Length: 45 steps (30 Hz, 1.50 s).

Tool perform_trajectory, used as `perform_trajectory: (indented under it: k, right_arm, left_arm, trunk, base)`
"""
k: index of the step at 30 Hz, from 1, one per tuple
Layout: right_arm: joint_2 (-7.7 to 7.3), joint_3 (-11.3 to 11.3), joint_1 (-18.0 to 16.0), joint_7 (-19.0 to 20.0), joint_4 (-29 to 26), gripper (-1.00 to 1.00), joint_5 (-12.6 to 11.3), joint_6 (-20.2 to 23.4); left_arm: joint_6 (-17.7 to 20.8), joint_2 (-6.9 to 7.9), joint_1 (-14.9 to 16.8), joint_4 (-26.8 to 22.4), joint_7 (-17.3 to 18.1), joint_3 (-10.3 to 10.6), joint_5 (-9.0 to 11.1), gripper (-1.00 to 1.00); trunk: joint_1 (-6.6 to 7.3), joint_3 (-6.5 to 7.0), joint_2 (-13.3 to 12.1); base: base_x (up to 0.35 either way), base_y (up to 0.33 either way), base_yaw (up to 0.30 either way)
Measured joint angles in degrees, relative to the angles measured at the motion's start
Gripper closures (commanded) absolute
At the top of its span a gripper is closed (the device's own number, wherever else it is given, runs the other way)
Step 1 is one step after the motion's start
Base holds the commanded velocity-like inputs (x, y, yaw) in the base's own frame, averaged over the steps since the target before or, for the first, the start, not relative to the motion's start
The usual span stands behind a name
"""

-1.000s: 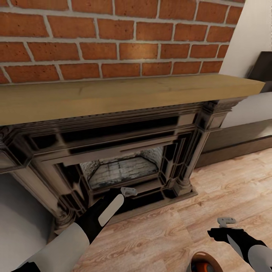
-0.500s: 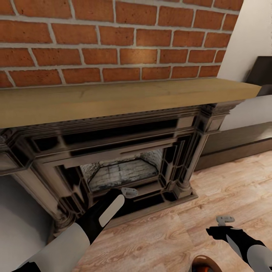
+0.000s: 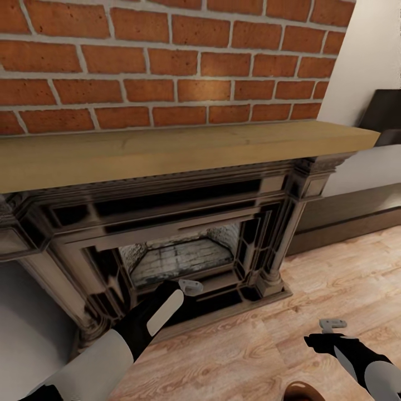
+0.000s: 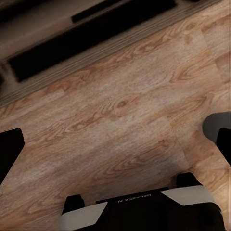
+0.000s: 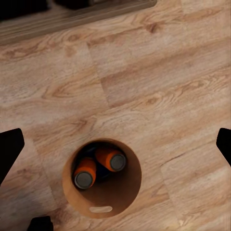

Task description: Put the three can of soda from the living room inside the tash can in the kitchen.

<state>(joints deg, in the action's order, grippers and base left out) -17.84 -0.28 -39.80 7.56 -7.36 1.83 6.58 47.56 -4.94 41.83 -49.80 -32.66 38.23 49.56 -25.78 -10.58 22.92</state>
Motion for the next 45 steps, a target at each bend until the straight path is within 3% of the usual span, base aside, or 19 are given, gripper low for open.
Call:
perform_trajectory:
  k: [6, 12, 15, 21, 25, 27, 33, 45]
  right_arm:
    - [0.01, -0.47, 1.22, -0.14, 0.08, -1.0, -0.05, 0.0]
    - [0.19, -3.38, 3.62, -0.29, 0.16, -1.0, -0.07, 0.01]
    - [0.23, -5.16, 5.21, -0.33, 0.21, -1.0, -0.07, -0.03]
    - [0.23, -6.39, 8.54, -0.35, 0.25, -1.0, -0.06, -0.13]
    - [0.25, -7.51, 10.46, -0.35, 1.31, -1.0, -0.07, -0.61]
    - [0.21, -9.04, 11.22, -0.39, 3.53, -1.0, -0.06, -3.28]
    - [0.08, -11.88, 12.55, -1.76, 8.3, -1.0, 0.0, -9.08]
    - [0.39, -12.69, 17.56, -2.68, 9.67, -1.0, -0.05, -11.05]
  left_arm:
    - [-0.95, -0.07, -0.16, 3.12, 1.06, 0.06, -0.15, -1.0]
    - [-5.57, -0.08, -0.31, 12.26, 2.06, 0.28, -0.03, -1.0]
    - [-8.5, -0.02, -0.34, 18.26, 5.18, 0.41, -0.07, -1.0]
    - [-16.42, 0.35, -0.49, 28.89, 12.43, 1.1, -0.18, -1.0]
    - [-20.64, 0.5, -1.19, 33.22, 15.86, 2.49, -0.13, -1.0]
    - [-22.88, 0.57, -2.43, 35.11, 17.69, 3.07, -0.08, -1.0]
    - [-26.44, 0.69, -5.72, 36.72, 19.31, 3.61, -0.08, -1.0]
    - [-30.78, 2.04, -11.53, 37.22, 19.76, 3.87, -0.11, -1.0]
  trunk:
    - [0.0, 0.55, 0.0]
    - [0.0, 1.11, 0.0]
    - [0.0, 1.39, 0.0]
    - [0.0, 1.94, 0.0]
    - [0.0, 2.32, 0.0]
    - [0.0, 2.5, 0.0]
    - [0.0, 3.07, 0.0]
    - [0.0, 4.18, 0.0]
  base:
    - [0.0, 0.0, 0.0]
    - [0.0, 0.0, 0.0]
    - [0.0, 0.0, 0.0]
    - [0.0, 0.0, 0.0]
    - [0.0, 0.0, 0.0]
    - [0.0, 0.0, 0.0]
    - [0.0, 0.0, 0.0]
    - [0.0, 0.0, 0.0]
